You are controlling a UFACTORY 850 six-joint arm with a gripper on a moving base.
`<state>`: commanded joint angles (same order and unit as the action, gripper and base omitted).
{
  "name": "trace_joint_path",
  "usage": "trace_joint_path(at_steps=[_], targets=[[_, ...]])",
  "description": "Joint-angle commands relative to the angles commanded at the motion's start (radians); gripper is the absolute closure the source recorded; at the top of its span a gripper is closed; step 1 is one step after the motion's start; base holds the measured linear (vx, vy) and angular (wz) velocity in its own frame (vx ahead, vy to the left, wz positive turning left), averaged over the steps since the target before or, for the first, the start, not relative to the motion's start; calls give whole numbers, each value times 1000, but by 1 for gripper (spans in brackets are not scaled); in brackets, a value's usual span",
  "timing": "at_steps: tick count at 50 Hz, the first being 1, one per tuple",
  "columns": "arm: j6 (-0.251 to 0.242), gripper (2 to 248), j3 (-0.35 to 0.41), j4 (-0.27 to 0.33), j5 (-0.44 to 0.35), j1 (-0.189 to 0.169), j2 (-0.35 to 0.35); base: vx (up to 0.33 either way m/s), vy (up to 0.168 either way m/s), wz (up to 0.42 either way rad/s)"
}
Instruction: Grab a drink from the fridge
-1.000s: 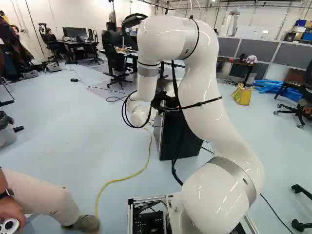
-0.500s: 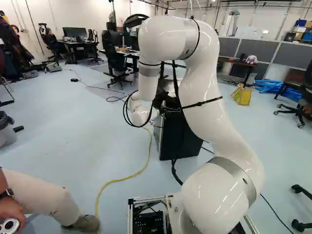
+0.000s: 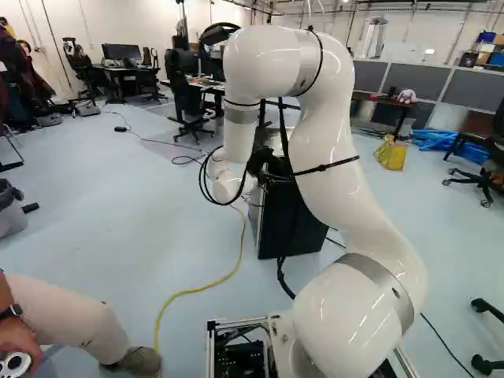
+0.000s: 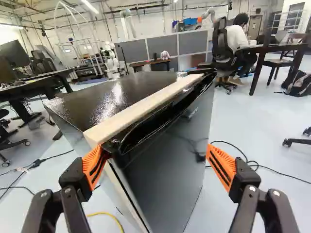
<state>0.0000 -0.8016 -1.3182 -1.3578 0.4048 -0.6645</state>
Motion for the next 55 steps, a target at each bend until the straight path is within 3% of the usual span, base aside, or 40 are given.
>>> trace_joint_path(at_steps=[55], targets=[[0,3,157,-101,0,43,81,0,0,0]])
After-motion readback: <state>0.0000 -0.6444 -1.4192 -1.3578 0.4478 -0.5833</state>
